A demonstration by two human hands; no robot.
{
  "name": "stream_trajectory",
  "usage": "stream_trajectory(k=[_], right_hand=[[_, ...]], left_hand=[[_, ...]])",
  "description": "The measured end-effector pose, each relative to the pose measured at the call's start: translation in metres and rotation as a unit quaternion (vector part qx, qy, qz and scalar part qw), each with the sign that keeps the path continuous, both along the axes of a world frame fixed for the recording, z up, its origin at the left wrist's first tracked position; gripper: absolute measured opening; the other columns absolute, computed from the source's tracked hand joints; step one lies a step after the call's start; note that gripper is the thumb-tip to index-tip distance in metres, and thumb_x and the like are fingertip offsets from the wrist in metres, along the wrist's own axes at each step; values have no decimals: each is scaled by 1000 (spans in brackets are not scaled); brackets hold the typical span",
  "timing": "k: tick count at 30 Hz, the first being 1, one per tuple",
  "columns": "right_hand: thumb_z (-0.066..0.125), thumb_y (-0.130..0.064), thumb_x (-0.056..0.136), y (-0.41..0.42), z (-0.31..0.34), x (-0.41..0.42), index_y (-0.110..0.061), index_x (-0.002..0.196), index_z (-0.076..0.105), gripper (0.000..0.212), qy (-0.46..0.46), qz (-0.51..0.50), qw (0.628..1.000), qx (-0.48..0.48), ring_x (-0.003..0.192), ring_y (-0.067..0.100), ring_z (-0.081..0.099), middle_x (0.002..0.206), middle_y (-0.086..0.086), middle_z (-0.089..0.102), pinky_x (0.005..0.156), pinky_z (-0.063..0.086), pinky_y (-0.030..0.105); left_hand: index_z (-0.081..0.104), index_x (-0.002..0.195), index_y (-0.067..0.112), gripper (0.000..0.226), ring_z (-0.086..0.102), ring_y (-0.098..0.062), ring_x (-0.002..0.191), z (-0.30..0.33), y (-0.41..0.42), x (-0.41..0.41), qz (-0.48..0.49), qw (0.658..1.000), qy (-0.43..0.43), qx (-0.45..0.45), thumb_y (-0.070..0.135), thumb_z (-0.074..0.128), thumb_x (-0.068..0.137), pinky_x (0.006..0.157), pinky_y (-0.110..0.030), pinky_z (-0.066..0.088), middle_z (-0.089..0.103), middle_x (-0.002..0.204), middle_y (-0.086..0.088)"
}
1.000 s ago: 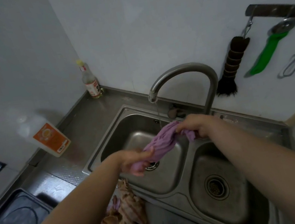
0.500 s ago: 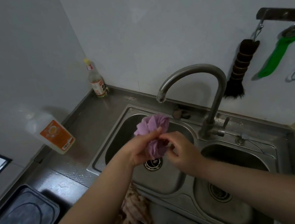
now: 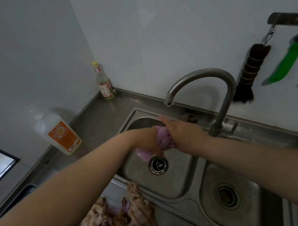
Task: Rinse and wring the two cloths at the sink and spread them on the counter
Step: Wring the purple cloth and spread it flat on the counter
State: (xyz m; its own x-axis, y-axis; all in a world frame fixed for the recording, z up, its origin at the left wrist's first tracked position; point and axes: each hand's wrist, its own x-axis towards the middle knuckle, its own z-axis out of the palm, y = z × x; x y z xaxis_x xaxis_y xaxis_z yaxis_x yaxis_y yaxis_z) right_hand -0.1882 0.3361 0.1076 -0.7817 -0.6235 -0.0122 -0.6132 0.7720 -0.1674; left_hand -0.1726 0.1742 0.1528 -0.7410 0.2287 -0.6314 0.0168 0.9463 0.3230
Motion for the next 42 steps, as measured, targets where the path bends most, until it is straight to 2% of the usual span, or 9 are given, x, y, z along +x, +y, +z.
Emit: stream_trajectory(k=[4,9,13,15,17,20,27,36,42], right_hand=[[59,-17,84,-19,11,-5,-13,85,56,5,-309,-173,935,-39,59,17,59,71,4,63,49,40,23],[45,-13,94,-10,17,-10,-24,54,51,41,-693,-204,663,-195,34,-1,22,44,-11,28,33,8,10],[51,-10,94,-1,8,-20,-24,93,54,14,-711,-219,561,-362,43,2,38,66,-1,50,33,25,8],[62,-5,88,7,-2,-20,-29,124,45,47,-622,-235,606,-436,66,12,57,101,9,59,49,48,19],[73,-10,80,15,-17,-9,-46,142,19,90,-434,-207,777,-407,109,20,57,137,6,45,83,55,35],[71,-26,80,21,-32,6,-44,147,4,97,-47,3,981,-191,143,27,23,157,1,8,111,34,44],[61,-28,92,16,-1,-10,-15,138,32,56,320,247,888,-218,102,29,59,124,18,53,84,54,36],[52,-19,95,0,21,-7,-5,125,44,34,13,102,976,190,105,34,62,122,15,60,70,45,37],[58,-33,90,-16,18,-6,-12,98,64,24,-197,-56,977,55,90,25,64,92,7,64,64,38,27]], left_hand=[[13,149,14,79,66,-25,94,-25,-2,-6,-101,954,271,-82,23,63,89,79,-39,56,65,113,-7],[52,126,16,50,58,-23,61,-42,-34,-22,-377,745,551,4,22,69,79,44,-26,37,60,95,-9],[53,115,20,28,64,-23,81,-38,-13,-18,-159,912,375,-54,31,55,90,65,-34,52,62,100,-2],[58,107,17,23,64,-23,84,-45,-5,-18,2,969,245,-23,31,53,89,72,-33,52,65,94,-3],[63,94,10,17,61,-18,69,-46,-8,-21,155,977,80,126,25,57,90,65,-29,51,64,79,-6],[58,78,11,18,46,-8,41,-37,-14,-16,324,841,-202,384,21,54,92,38,-17,36,53,56,1],[64,86,11,15,60,-9,49,-35,-5,-5,57,671,-559,483,25,67,85,46,-18,51,61,64,1],[39,128,6,50,63,-23,71,-20,20,-2,123,988,-65,61,17,65,87,56,-27,49,64,86,-12],[20,144,16,61,64,-32,84,-31,19,-17,-48,970,231,-61,23,51,92,77,-44,55,67,94,-12]])
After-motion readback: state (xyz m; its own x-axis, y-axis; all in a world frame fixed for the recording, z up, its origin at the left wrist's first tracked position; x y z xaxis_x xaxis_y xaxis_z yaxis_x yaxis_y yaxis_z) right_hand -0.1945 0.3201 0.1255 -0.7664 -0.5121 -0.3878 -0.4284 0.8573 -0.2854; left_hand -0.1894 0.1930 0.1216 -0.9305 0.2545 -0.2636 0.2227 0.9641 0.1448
